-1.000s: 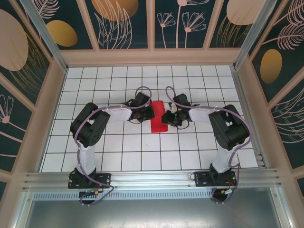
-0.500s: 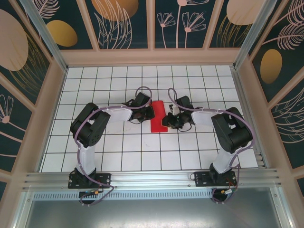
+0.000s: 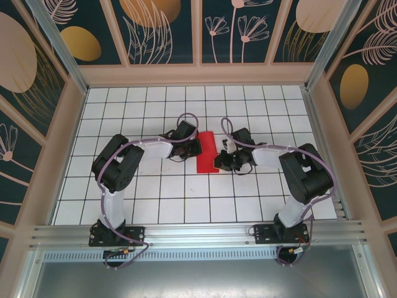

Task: Fold a paper plane with a square sheet of paper (pick it up from the middle)
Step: First fold in half a square sheet of paper at the center of the table.

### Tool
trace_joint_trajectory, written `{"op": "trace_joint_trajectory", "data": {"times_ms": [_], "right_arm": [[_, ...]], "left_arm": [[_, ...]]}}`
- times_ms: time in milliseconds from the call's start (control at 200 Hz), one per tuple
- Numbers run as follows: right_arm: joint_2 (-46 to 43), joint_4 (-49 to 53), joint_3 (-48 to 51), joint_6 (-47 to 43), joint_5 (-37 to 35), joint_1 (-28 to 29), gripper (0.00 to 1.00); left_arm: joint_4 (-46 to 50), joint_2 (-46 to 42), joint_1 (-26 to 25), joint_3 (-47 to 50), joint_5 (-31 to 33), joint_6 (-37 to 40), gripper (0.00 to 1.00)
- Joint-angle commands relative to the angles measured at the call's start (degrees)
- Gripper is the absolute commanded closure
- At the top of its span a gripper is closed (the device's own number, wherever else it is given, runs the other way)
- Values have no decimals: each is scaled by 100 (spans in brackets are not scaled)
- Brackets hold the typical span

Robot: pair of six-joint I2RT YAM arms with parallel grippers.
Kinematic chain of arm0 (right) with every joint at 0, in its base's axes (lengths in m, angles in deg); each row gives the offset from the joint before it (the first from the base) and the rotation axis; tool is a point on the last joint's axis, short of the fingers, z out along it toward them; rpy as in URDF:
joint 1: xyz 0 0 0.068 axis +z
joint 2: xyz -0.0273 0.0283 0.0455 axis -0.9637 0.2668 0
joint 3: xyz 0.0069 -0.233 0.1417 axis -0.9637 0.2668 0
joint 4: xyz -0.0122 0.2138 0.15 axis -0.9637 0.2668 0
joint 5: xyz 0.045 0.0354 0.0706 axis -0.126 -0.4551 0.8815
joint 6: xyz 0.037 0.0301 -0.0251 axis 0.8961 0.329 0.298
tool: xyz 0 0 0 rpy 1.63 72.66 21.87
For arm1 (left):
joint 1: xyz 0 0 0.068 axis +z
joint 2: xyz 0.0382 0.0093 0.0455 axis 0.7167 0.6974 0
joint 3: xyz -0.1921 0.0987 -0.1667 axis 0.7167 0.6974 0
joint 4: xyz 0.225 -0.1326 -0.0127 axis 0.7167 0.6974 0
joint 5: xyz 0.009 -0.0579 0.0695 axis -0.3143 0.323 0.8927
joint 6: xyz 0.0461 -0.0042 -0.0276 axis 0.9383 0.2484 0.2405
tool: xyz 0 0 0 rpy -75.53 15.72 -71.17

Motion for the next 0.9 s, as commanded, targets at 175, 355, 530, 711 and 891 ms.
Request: {"op": "trace_joint_trajectory", "data": {"times_ms": [175,355,530,711,891], "right_arm": [[162,389,-18,-223,-36,1,92],[-83,175,-706,-99,-213,-224,90],[549,-244,-1334,18,-321,-435,90],[1217,-359,-1853,-39,-124,-435,90],[1566,-283,-2037,-112,-220,-477,90]], "left_arm": [[501,424,48,243,540,104,89],[477,423,50,253,510,133,89],[479,423,50,246,484,161,89],[495,464,45,203,456,188,89],[511,475,44,198,448,196,89]]}}
